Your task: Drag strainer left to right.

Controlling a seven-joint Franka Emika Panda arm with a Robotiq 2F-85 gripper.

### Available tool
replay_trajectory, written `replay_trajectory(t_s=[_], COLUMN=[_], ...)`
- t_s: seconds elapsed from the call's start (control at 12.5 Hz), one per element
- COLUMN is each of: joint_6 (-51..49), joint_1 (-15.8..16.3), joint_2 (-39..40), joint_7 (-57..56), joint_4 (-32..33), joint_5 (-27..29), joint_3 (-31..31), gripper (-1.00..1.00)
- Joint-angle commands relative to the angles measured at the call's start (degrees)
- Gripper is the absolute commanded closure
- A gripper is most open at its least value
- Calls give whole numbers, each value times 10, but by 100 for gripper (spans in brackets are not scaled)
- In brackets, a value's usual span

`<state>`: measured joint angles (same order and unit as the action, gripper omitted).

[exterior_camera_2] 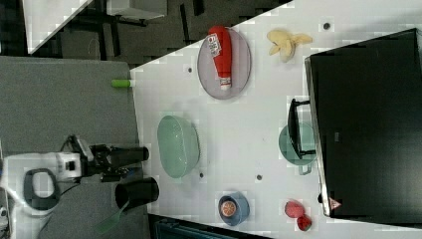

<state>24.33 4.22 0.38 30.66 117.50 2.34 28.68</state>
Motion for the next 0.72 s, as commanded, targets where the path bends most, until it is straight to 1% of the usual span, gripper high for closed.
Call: replay_trajectory(t_s=[0.08,0.24,0.48,0.56,0.72], joint_6=[60,104,159,183,229], joint_1=[-11,-7,6,10,13], joint_2=[42,101,181,206,251], joint_7=[214,330,493,524,532], joint_4=[3,4,7,7,7], joint_5=[-7,-23,-86,-111,-156], joint_3=[18,33,31,31,28], gripper=[-100,-100,-100,-100,-100])
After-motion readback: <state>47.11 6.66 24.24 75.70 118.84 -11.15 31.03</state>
